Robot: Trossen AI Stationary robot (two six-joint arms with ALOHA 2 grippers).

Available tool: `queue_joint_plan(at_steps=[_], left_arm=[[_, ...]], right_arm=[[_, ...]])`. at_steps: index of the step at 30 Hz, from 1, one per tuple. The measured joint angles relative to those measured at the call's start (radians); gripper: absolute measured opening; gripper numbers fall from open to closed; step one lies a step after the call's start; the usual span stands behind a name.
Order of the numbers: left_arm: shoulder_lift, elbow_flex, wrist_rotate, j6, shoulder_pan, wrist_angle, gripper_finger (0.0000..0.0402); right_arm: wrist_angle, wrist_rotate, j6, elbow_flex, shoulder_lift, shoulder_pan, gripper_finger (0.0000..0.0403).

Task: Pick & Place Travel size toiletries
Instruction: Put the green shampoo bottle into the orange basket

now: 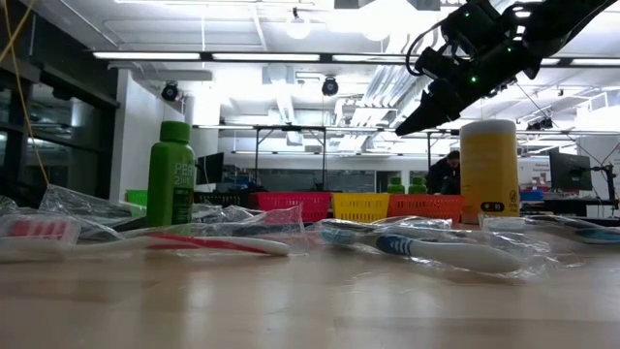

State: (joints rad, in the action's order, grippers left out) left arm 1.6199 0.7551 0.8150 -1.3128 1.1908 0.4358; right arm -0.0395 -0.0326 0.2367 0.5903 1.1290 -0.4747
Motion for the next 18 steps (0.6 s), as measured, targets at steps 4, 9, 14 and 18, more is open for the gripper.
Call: queue_joint_plan(at_steps=[4, 9, 14, 18], left_arm=[[0.0, 0.0, 0.0, 0.0, 0.0, -0.004, 0.0132], [0.0, 0.0, 0.0, 0.017, 0.0, -0.019, 0.008], [-0.007, 0.003, 0.058, 0.025, -0.018, -0.021, 0.008], [-0.043, 0.031, 0.054, 0.058, -0.074, 0.01, 0.008]], right_arm=[[0.0, 0.0, 0.0, 0.0, 0.0, 0.0, 0.0233], [0.0, 0.0, 0.003, 0.0, 0.0, 0.0, 0.0233], [0.0, 0.0, 0.003, 0.0, 0.0, 0.0, 0.0233], [0.003, 0.0, 0.003, 0.0, 0.0, 0.0, 0.0233]])
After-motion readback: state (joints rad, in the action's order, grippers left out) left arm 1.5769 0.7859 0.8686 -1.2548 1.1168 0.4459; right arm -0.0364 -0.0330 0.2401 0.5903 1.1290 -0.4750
